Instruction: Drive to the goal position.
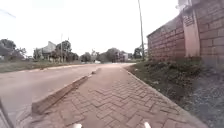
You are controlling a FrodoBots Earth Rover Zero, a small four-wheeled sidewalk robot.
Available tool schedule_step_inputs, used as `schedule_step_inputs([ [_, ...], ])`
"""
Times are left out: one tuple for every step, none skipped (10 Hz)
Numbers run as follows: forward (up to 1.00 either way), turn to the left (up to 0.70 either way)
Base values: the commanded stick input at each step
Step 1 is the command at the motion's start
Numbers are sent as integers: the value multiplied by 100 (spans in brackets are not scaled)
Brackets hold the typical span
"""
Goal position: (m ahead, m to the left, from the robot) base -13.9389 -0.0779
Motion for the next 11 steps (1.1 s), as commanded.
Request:
schedule_step_inputs([
  [50,0],
  [50,0],
  [50,-50],
  [50,-50],
  [50,-50],
  [50,-16],
  [50,0],
  [50,0],
  [50,0],
  [50,0],
  [50,0],
])
